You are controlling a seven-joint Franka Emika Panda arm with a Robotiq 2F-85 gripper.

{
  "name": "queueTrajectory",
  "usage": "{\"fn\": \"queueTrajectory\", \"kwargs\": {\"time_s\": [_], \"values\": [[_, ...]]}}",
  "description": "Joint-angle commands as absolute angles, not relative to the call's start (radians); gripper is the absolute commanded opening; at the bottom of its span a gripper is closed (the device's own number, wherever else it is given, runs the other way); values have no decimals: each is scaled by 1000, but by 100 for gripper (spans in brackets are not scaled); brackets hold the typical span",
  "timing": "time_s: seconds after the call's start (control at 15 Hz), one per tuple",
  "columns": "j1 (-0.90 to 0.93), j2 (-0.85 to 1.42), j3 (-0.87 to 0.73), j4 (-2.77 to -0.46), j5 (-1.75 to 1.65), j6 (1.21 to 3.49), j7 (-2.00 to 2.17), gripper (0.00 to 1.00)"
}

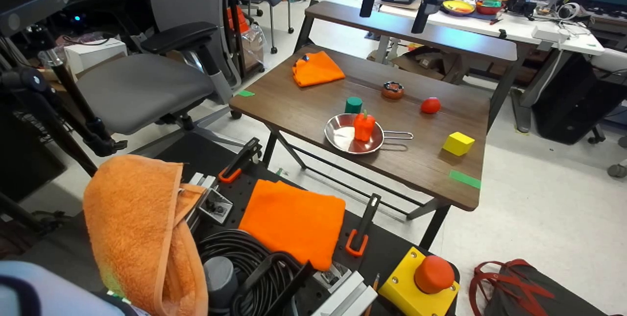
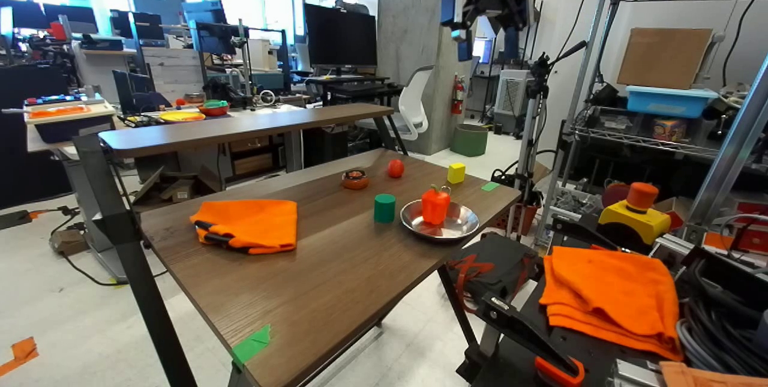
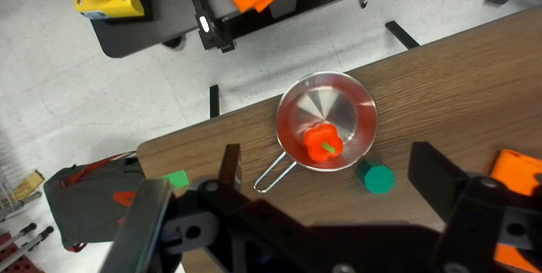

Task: Move the green object to the left

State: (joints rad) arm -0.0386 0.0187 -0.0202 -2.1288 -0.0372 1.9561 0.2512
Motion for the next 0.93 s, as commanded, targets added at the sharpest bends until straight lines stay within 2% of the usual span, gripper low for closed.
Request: {"fn": "queueTrajectory", "kwargs": {"time_s": [0.0, 0.4, 0.87], "values": [[0, 148, 4, -2037, -37, 2059, 264, 100], [50, 330, 8, -1966, -38, 2319, 275, 100], [86, 526, -3, -1845, -45, 2372, 274, 100]]}}
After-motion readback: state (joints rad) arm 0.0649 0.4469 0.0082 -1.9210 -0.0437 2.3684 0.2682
